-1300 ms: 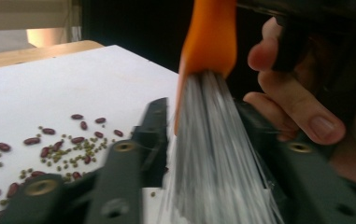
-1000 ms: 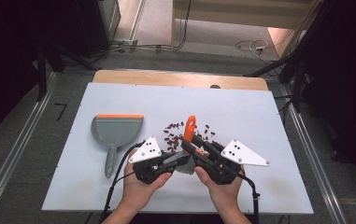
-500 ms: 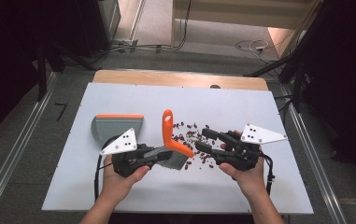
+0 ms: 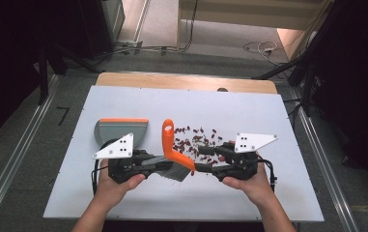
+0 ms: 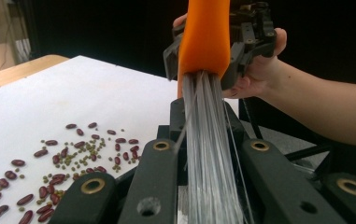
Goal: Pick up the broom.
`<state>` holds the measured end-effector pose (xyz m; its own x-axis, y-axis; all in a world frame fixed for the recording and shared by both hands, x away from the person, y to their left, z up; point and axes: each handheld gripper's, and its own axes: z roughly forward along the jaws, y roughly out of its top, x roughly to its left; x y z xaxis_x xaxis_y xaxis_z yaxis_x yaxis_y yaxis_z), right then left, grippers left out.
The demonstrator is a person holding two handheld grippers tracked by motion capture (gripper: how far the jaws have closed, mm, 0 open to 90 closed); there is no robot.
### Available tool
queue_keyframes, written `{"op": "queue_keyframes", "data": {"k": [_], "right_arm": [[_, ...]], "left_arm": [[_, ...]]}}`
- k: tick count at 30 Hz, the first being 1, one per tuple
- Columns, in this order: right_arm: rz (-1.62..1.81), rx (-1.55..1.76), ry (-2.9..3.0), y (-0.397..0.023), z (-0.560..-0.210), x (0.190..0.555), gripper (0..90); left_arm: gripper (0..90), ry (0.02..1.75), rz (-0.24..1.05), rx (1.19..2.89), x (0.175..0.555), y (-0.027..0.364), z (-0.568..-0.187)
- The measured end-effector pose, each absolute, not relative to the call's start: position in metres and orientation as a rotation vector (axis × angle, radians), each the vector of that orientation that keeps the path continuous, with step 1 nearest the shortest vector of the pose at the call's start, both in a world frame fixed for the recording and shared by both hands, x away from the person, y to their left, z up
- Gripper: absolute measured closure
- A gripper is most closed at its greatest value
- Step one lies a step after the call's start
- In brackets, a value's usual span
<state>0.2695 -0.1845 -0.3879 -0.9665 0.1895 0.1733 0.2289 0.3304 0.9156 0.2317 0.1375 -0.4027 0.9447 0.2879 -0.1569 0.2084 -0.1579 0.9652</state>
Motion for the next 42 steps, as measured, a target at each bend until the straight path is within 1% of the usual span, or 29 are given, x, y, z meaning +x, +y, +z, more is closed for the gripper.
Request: {"op": "queue_keyframes", "data": {"k": [3,5,17,20,22,23,28,29,30,35,36,42], "right_arm": [[-1.699,-0.367,-2.527,-0.18,-0.391,0.27,38.7],[-1.671,-0.352,-2.523,-0.178,-0.393,0.27,37.5],[-1.573,-0.279,-2.57,-0.165,-0.397,0.263,40.5],[-1.549,-0.253,-2.546,-0.163,-0.398,0.262,45.9],[-1.542,-0.246,-2.54,-0.162,-0.398,0.262,46.6],[-1.527,-0.232,-2.533,-0.161,-0.399,0.263,50.6],[-1.508,-0.218,-2.527,-0.16,-0.401,0.262,53.3],[-1.503,-0.208,-2.528,-0.159,-0.401,0.262,56.6],[-1.497,-0.196,-2.531,-0.159,-0.402,0.261,57.8],[-1.485,-0.159,-2.545,-0.157,-0.403,0.259,60.9],[-1.487,-0.146,-2.54,-0.156,-0.403,0.258,65.4],[-1.472,-0.104,-2.571,-0.155,-0.401,0.255,68.1]], "left_arm": [[82.4,0.359,0.061,1.744,0.232,0.137,-0.403],[82.4,0.349,0.05,1.745,0.231,0.137,-0.403],[82.4,0.308,0.012,1.778,0.23,0.131,-0.404],[82.4,0.292,-0.005,1.781,0.229,0.129,-0.404],[82.4,0.281,-0.012,1.785,0.229,0.128,-0.404],[82.4,0.273,-0.022,1.788,0.229,0.127,-0.404],[82.3,0.263,-0.037,1.798,0.229,0.125,-0.404],[82.3,0.261,-0.039,1.797,0.229,0.125,-0.404],[82.3,0.26,-0.044,1.796,0.229,0.125,-0.404],[82.3,0.246,-0.069,1.801,0.228,0.123,-0.404],[82.3,0.246,-0.067,1.804,0.228,0.123,-0.405],[80.9,0.241,-0.104,1.797,0.23,0.124,-0.406]]}}
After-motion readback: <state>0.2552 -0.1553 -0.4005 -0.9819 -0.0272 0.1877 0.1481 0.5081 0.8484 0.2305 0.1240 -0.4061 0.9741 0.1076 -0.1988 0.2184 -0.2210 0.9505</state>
